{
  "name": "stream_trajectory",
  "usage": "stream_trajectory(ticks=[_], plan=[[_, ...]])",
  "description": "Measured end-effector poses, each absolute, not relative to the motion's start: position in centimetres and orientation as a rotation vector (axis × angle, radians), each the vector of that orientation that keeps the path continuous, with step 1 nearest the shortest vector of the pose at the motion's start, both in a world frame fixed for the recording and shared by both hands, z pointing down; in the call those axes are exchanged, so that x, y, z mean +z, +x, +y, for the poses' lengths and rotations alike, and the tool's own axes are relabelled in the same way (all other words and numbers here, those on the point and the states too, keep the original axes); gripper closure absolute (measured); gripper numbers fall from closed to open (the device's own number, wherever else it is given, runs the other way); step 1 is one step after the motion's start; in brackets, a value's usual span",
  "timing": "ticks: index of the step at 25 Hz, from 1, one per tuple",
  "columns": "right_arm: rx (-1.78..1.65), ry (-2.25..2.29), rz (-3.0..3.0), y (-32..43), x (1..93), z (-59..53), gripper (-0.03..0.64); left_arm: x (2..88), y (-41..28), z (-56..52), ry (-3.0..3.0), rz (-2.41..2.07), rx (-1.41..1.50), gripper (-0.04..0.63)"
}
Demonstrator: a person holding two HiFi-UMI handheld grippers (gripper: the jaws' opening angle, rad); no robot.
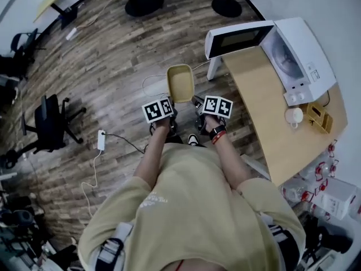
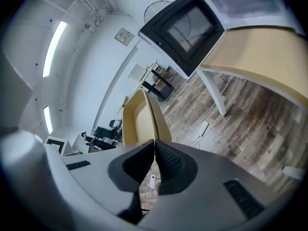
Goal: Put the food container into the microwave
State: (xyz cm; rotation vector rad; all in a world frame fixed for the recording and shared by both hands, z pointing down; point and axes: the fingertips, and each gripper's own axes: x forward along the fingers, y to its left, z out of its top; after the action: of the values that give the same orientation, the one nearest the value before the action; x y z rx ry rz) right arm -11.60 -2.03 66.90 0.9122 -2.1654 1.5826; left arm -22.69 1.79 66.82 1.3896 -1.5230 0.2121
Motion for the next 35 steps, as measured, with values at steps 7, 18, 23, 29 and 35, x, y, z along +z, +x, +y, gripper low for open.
stream_trajectory(ticks=[7,18,23,29,35], plan=[[1.676,1.230,-2.053,-5.8,67.9,-4.9,0.588,67.8,-17.4,-3.6,1.566,-1.311,0.372,0.561],[1.746,1.758,-1.877,-0.6,67.3,-6.0,0.586,68.3,-11.6,-9.8,1.794,-0.958,0.589,0.561],[1.773,2.022,-1.778,1.8,66.7,-4.3,0.586,67.4,-8.3,-10.2,1.938,-0.787,0.682,0.561],[1.775,2.280,-1.650,3.3,66.2,-0.1,0.584,67.1,-5.5,-8.0,2.034,-0.608,0.732,0.561],[1.823,2.351,-1.561,3.6,67.3,2.2,0.584,68.3,-4.6,-6.3,2.036,-0.540,0.779,0.561]])
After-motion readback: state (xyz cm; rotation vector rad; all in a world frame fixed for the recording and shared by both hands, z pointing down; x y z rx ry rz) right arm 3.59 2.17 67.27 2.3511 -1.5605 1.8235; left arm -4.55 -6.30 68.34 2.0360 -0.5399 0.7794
